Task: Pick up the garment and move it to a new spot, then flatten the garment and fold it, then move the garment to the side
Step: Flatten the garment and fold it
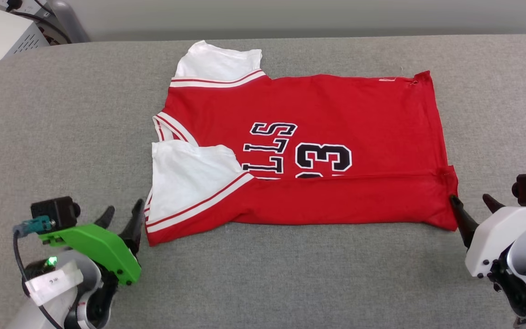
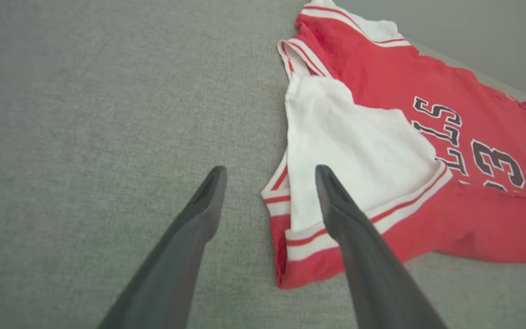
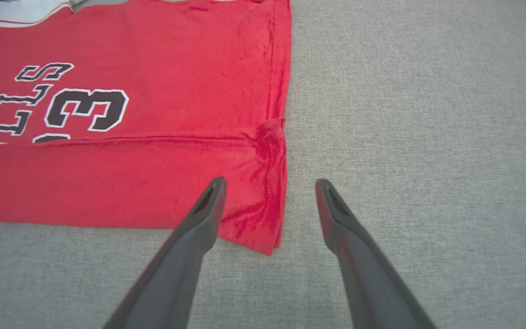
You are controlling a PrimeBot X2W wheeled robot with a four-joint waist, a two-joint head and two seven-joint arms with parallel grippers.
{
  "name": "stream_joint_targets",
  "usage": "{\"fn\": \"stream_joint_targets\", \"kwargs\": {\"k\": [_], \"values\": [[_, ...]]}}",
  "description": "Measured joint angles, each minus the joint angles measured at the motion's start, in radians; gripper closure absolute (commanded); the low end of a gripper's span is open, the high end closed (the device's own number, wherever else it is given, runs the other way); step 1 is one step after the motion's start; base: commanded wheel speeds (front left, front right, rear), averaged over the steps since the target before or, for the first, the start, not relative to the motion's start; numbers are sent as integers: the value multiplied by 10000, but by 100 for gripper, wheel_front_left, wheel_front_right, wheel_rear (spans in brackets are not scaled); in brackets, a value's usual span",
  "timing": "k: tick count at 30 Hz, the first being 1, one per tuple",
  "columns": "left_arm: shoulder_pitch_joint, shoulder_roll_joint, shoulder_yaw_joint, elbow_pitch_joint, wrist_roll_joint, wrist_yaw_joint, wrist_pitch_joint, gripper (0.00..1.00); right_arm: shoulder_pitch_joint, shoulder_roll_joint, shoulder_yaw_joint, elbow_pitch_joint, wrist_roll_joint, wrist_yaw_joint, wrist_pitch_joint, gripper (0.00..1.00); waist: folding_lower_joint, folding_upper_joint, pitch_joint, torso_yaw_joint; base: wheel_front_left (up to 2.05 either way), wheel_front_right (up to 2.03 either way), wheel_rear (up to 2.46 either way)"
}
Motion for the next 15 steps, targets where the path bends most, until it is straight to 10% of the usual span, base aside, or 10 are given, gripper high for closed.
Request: {"fn": "stream_joint_targets", "kwargs": {"k": [15], "values": [[409,537,-700,-1218,276,1419,1676,0,234,857,-115,-1285,-476,0,426,0,-1,0,886,-275,0,0,0]]}}
